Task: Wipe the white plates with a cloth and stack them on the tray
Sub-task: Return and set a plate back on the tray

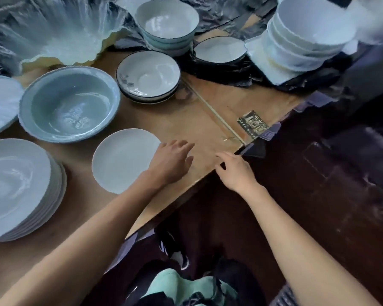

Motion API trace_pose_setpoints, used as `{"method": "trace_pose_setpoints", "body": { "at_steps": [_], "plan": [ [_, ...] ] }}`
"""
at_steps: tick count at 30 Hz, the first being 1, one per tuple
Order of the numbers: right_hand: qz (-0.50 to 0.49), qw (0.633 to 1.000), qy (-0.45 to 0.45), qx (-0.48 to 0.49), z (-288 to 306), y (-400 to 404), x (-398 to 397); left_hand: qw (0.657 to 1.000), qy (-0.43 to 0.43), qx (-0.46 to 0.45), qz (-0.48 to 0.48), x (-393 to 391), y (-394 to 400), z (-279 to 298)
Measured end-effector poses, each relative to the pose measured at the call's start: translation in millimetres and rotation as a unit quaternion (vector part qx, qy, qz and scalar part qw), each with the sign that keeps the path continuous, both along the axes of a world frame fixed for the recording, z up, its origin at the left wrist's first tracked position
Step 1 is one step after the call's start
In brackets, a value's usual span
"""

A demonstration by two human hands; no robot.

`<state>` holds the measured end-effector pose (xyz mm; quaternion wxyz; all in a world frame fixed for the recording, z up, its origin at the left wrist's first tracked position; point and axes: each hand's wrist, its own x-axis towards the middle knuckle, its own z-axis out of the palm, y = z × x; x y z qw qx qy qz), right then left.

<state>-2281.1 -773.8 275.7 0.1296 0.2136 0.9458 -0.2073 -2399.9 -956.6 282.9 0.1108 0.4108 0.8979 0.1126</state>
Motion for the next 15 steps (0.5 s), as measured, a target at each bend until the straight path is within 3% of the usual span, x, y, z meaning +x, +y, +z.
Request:
{"method": "trace_pose_setpoints", "body": {
  "at_steps": [7,15],
  "plan": [
    [-0.165,0.986,0.002,0.026,10,68,147,0.984,0.004,-0.039,-0.174,84,118,15],
    [-0.302,0.952,-0.012,0.048,19,105,365,0.946,0.024,-0.039,-0.322,269,223,36]
  ]
}}
